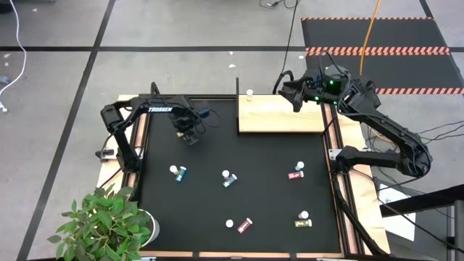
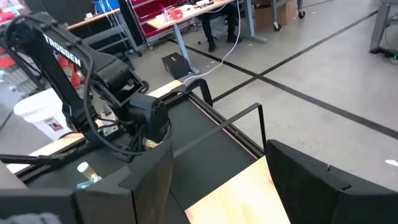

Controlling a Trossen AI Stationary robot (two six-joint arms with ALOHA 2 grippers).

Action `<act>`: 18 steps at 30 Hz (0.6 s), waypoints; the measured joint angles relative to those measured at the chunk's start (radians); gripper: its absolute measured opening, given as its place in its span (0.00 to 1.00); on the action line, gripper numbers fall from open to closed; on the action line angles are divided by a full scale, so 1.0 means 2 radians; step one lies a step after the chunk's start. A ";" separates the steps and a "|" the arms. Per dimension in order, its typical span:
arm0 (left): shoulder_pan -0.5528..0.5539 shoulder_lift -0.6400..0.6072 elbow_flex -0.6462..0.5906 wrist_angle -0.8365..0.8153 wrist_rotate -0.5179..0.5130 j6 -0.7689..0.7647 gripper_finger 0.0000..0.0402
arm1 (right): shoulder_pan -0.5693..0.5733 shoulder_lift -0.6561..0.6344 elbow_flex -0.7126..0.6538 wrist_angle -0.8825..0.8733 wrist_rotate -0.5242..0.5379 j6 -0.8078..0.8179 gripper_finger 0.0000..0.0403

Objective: Pick and place medicine bottles onto shelf by color
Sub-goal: Put the top yellow pill bottle on the shelf

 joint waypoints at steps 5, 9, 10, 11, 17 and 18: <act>0.009 -0.003 -0.026 0.031 0.005 -0.007 0.60 | 0.011 0.000 0.000 0.000 0.000 0.015 0.62; 0.014 -0.004 -0.038 0.039 0.009 -0.021 0.56 | 0.021 0.000 0.000 0.002 0.001 0.029 0.62; 0.014 -0.003 -0.038 0.039 0.010 -0.021 0.54 | 0.023 0.000 0.000 0.005 0.001 0.033 0.62; 0.014 -0.003 -0.038 0.040 0.010 -0.021 0.51 | 0.025 0.000 0.000 0.009 0.002 0.038 0.62; 0.014 -0.002 -0.039 0.046 0.014 -0.035 0.30 | 0.035 0.000 0.000 0.036 0.003 0.058 0.62; 0.014 -0.002 -0.039 0.046 0.014 -0.036 0.28 | 0.036 0.000 0.000 0.038 0.003 0.061 0.62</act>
